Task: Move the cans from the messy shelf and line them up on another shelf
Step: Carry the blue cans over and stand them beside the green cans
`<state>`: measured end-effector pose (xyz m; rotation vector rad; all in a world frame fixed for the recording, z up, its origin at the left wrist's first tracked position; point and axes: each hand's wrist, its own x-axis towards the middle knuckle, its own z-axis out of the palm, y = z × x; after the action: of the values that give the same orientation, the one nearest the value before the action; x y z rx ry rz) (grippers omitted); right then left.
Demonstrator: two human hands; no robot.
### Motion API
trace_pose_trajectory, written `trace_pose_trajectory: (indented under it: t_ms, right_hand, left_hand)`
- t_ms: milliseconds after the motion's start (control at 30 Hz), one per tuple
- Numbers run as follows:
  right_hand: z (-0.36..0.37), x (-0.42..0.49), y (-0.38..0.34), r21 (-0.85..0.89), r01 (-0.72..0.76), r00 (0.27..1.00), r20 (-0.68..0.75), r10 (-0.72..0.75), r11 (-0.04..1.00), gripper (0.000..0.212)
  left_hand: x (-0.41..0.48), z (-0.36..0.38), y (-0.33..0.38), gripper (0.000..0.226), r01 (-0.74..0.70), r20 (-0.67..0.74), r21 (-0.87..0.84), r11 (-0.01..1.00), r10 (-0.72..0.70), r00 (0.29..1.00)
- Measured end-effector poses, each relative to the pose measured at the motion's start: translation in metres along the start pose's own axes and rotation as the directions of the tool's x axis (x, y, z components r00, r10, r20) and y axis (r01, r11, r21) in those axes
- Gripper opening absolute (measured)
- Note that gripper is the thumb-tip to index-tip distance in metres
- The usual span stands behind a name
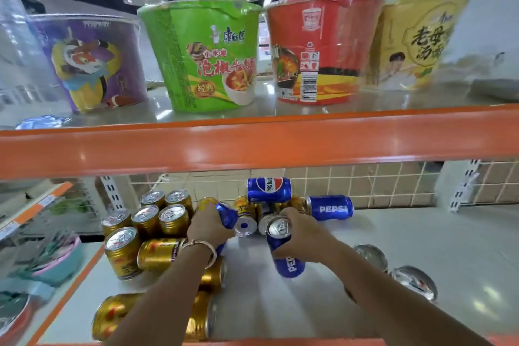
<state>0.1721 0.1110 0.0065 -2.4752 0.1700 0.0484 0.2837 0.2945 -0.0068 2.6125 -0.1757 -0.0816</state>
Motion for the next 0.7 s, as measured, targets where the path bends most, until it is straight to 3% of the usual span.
trace_pose_trajectory:
  t_ms: [100,233,300,367,433,500,600,700]
  right_hand:
    - [-0.011,-0.013,0.005,0.174,-0.01,0.993,-0.11,0.03,0.985,0.072]
    - [-0.037,-0.024,0.005,0.419,0.015,0.969,-0.229,0.089,0.908,0.073]
    - [-0.047,-0.032,0.005,0.472,0.068,0.955,-0.284,0.079,0.879,0.069]
    - [-0.053,-0.043,0.011,0.514,0.13,0.931,-0.357,0.074,0.848,0.065]
    - [-0.06,-0.057,0.02,0.552,0.192,0.893,-0.442,0.089,0.811,0.06]
    - [-0.069,-0.071,0.031,0.615,0.259,0.853,-0.507,0.121,0.745,0.056]
    - [-0.09,-0.098,0.05,0.667,0.277,0.83,-0.529,0.178,0.691,0.057]
    - [-0.118,-0.133,0.078,0.625,0.211,0.821,-0.53,0.211,0.751,0.076]
  left_hand:
    - [0.003,-0.003,0.001,0.055,0.019,0.029,-0.099,0.995,-0.017,0.999]
    - [0.002,-0.006,0.028,0.022,-0.09,0.019,-0.494,0.865,0.114,0.993]
    - [-0.011,-0.008,0.051,0.021,-0.088,0.062,-0.706,0.702,0.186,0.981]
    - [-0.026,-0.005,0.069,0.045,-0.017,0.125,-0.867,0.498,0.25,0.96]
    - [-0.04,0.0,0.084,0.064,0.056,0.166,-0.946,0.32,0.325,0.931]
    - [-0.054,0.008,0.1,0.069,0.155,0.222,-0.966,0.206,0.358,0.907]
    - [-0.08,0.023,0.133,0.049,0.264,0.301,-0.953,0.145,0.396,0.868]
    - [-0.11,0.046,0.177,0.036,0.282,0.346,-0.936,0.208,0.416,0.841]
